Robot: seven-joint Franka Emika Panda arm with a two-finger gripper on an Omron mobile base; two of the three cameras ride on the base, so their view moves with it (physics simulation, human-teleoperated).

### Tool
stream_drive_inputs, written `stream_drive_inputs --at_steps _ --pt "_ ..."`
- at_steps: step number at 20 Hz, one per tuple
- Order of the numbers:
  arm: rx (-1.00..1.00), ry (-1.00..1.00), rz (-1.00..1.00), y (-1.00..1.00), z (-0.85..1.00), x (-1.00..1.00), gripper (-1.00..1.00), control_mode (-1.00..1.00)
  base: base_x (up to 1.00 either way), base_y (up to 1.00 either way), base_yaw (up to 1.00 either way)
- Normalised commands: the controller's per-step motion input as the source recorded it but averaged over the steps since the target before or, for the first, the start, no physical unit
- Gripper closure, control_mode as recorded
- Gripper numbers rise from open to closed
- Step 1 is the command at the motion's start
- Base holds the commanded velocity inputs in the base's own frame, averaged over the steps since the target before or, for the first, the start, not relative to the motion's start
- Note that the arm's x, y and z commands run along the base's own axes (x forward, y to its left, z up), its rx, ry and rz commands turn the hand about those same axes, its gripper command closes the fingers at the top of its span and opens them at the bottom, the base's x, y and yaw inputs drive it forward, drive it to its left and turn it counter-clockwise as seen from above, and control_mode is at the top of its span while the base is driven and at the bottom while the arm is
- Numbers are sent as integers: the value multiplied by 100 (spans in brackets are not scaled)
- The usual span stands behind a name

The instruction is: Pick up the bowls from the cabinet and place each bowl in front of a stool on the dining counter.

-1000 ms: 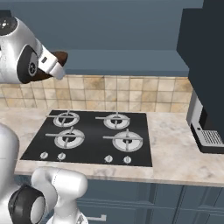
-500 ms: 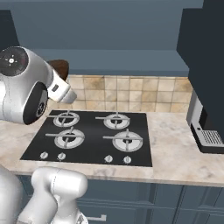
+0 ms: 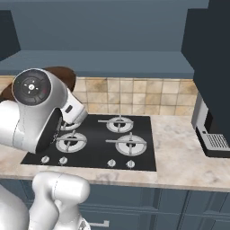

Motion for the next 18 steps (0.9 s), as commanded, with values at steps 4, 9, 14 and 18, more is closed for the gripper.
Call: stream_drive_inputs --at_steps 4,9,14,18 --pt "2 0 4 -1 -7 -6 100 100 -2 0 3" --pt "0 0 0 0 0 0 100 100 -28 -5 0" --pt "0 0 0 0 0 0 100 100 -88 -23 -3" --pt "0 0 0 0 0 0 100 100 -100 -34 -4"
